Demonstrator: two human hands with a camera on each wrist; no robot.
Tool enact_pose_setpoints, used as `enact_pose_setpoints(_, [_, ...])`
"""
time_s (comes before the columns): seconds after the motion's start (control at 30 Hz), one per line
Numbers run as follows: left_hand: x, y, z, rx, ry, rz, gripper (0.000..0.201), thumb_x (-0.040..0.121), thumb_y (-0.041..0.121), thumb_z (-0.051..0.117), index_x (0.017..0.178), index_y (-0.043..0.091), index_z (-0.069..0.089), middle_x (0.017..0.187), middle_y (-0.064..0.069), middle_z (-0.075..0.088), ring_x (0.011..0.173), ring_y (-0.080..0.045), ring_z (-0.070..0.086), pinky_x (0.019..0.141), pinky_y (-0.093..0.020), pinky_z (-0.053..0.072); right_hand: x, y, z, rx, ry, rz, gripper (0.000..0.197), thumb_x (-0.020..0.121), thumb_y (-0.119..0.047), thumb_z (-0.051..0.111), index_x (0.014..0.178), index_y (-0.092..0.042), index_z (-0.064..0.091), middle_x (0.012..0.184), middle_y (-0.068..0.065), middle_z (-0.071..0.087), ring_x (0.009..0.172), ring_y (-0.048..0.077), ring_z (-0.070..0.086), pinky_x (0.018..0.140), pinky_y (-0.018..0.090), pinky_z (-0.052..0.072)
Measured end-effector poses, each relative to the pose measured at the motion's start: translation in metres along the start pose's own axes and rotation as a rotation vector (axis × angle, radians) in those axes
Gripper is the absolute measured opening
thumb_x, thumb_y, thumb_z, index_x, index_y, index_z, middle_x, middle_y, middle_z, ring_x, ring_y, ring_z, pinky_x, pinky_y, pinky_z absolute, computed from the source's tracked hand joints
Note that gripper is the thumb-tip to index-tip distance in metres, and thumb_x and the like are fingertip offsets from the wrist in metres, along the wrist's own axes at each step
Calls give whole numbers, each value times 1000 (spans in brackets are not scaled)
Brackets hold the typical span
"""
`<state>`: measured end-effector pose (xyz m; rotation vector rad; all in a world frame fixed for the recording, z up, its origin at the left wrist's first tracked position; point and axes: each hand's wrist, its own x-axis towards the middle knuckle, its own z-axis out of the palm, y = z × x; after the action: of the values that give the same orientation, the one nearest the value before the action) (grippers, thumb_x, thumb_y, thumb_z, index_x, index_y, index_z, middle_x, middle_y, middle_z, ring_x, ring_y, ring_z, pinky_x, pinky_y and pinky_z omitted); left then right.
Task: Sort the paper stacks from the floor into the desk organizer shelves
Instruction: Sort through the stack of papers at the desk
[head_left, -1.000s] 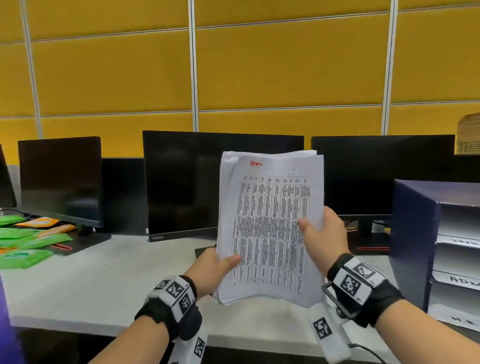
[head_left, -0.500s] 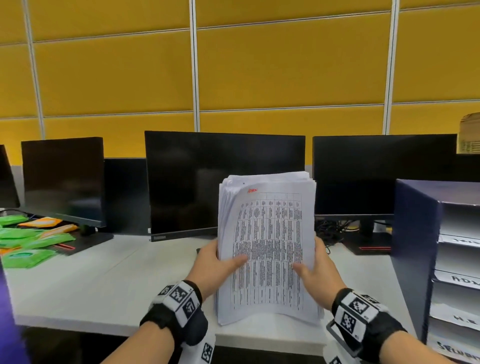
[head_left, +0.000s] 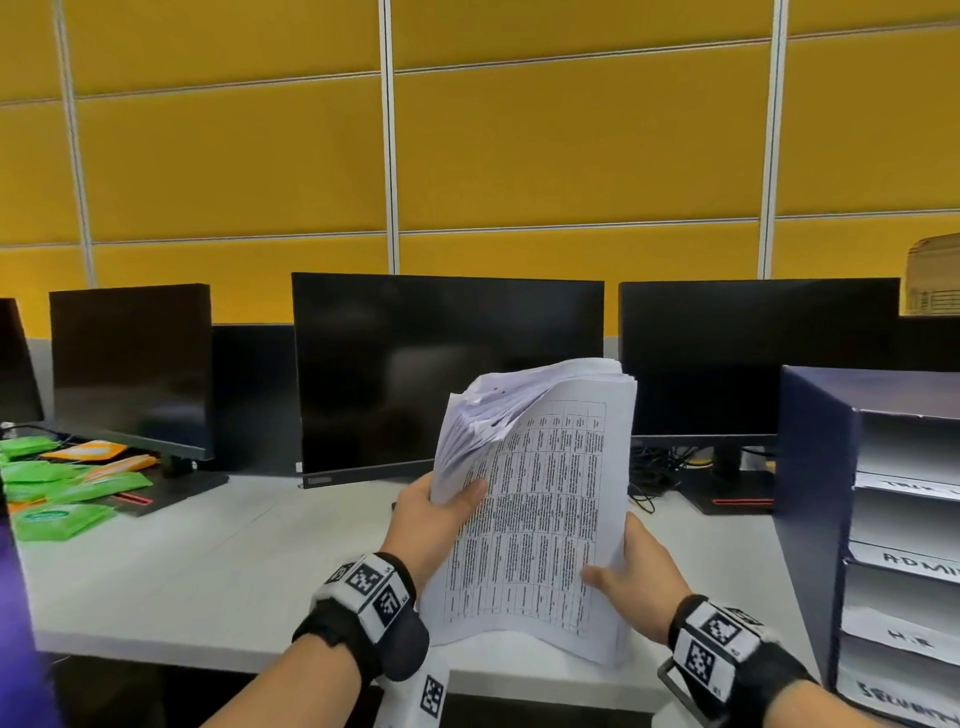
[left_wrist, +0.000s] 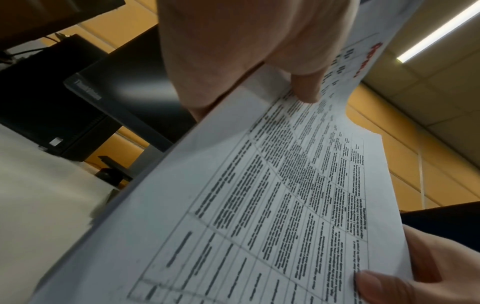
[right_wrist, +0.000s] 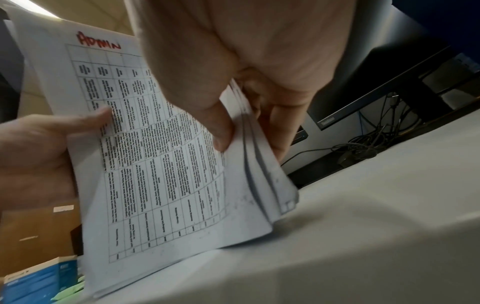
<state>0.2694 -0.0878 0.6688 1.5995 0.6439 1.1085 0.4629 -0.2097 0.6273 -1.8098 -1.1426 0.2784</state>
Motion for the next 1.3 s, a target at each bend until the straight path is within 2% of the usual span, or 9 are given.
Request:
enact_pose_setpoints(0.17, [1,26,0,35,157,269,14,84,27,72,95,23,64,91,-1,70,87,-23,68,77,-39,59,-4,-7,3,8,29,-74,55,83,-11,69,129,-24,44,110,-15,59,100,4,56,89,18,45])
enact_pose_setpoints(0.27, [4,44,-1,104,235,432,22,89,12,67,95,31,58,90,5,65,84,-15,65,73,-30,58,0,-25,-2,112,74,-143,57,80,-12,73,125,-26,41,112,-18,57,105,4,57,97,28,46])
enact_pose_setpoints(0.37, [7,51,0,254,248,507,32,90,8,63,106,32,50,88,12,59,81,-11,63,69,-34,58,5,-51,-9,319,133,-211,53,82,-6,70,121,-25,41,109,-16,58,102,-1,57,88,26,48])
enact_pose_setpoints(0.47, [4,49,-1,333,245,527,50,88,15,67,113,44,34,102,15,55,90,-10,62,75,-34,58,8,-64,-11,334,191,-264,43,87,-2,62,119,-23,44,108,-14,58,98,-3,56,77,14,46])
enact_pose_setpoints(0.53, [2,48,-4,386,278,604,62,83,25,74,118,49,28,122,12,46,101,-6,54,81,-23,52,7,-63,-9,320,200,-271,41,89,-2,60,119,-26,43,108,-15,57,98,-4,56,76,13,44])
enact_pose_setpoints(0.63, [3,52,-11,548,296,771,57,79,49,70,127,35,42,136,5,36,109,0,41,82,-7,37,5,-61,-8,326,205,-268,42,90,-2,58,119,-27,42,107,-18,56,99,-5,55,80,15,45])
enact_pose_setpoints(0.8, [6,59,-21,770,336,799,58,83,66,46,117,23,63,130,5,48,101,-5,51,72,-19,46,6,-61,-7,335,214,-237,43,89,-1,59,123,-23,44,109,-12,59,103,4,58,91,31,49])
enact_pose_setpoints(1.13, [4,59,-28,796,372,747,52,83,46,68,126,19,56,128,4,51,104,-6,50,74,-13,40,3,-63,-10,373,205,-217,43,88,1,59,116,-29,45,109,-11,60,102,7,58,93,38,50])
enact_pose_setpoints(1.3, [4,58,-31,759,401,739,55,79,45,73,124,19,56,125,4,51,110,-11,51,84,-23,44,2,-65,-10,381,202,-209,43,88,2,60,115,-28,45,107,-11,60,102,10,59,94,40,49])
